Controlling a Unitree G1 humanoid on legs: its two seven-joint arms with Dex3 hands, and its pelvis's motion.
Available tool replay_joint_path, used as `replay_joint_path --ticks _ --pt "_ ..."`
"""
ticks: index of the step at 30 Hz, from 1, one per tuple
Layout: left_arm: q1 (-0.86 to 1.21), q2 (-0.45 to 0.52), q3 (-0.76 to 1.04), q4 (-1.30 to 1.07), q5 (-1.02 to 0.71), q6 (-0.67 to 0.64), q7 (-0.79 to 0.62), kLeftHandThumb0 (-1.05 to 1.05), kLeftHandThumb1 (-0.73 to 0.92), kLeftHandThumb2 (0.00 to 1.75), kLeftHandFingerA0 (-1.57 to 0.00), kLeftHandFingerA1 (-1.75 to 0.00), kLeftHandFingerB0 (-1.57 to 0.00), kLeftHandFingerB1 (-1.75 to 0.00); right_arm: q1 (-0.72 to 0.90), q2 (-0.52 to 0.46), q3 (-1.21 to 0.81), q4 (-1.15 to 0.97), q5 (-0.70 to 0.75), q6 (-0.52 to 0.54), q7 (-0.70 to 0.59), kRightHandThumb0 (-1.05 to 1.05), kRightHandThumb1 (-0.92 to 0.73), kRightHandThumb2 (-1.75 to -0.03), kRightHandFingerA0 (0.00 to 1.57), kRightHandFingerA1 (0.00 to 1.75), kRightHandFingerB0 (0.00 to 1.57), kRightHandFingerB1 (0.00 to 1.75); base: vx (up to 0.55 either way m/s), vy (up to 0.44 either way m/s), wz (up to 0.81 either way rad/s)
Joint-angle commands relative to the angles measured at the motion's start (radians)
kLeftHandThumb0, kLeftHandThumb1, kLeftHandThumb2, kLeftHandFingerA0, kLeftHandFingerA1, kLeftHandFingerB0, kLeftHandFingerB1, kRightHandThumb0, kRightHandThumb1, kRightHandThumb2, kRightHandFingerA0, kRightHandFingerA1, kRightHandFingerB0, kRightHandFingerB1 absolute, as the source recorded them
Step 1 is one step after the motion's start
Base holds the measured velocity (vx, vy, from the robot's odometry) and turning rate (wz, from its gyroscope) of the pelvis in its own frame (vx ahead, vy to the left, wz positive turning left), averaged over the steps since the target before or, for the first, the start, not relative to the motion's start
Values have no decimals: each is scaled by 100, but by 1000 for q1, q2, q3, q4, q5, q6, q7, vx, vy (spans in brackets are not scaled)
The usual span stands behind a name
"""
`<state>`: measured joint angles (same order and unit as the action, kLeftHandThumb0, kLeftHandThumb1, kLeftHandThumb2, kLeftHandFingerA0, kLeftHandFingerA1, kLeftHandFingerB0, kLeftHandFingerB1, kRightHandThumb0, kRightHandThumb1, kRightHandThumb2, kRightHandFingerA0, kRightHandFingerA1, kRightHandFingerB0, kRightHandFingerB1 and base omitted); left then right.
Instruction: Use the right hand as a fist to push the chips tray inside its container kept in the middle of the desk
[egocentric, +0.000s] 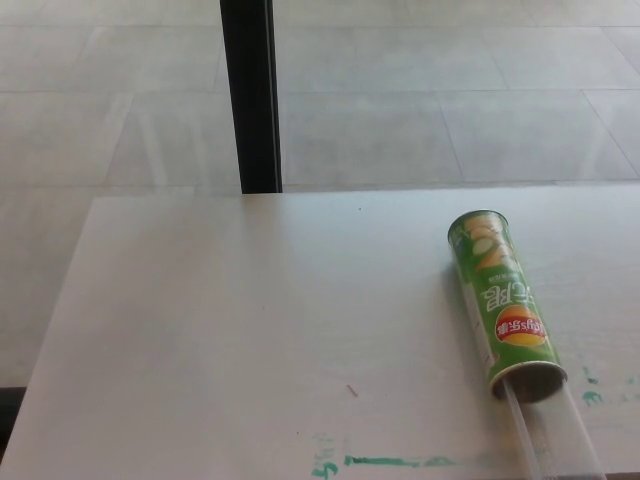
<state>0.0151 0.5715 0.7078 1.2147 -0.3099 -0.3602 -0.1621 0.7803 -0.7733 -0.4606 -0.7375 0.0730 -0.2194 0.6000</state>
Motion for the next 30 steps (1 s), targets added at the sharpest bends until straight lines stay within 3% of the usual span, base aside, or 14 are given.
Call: replay_joint_path --ticks 1,18,21,26,30 --pt "5 13 -13 3 -11 -8 1 -64 84 65 -49 -48 -41 -41 -12 -39 64 3 -160 130 55 -52 -76 -63 76 59 58 43 0 0 0" --pt "-7 20 -25 15 -7 -7 12 -63 85 65 -50 -47 -41 -40 -194 3 344 194 -557 245 -73 -53 -76 -63 75 57 58 43 0 0 0" --pt "-5 17 -22 16 -10 -8 12 -63 84 65 -51 -48 -41 -40 -226 7 380 220 -596 277 -77 -52 -75 -63 74 68 56 44 0 0 0" --pt "-3 15 -23 16 -12 -6 12 -64 85 65 -51 -49 -41 -40 -270 10 434 280 -671 293 -107 -54 -76 -63 75 66 57 42 0 0 0" --pt "-4 15 -24 13 -14 -3 13 -65 84 65 -51 -50 -42 -40 -290 31 462 293 -719 315 -141 -53 -75 -62 76 75 59 44 0 0 0"
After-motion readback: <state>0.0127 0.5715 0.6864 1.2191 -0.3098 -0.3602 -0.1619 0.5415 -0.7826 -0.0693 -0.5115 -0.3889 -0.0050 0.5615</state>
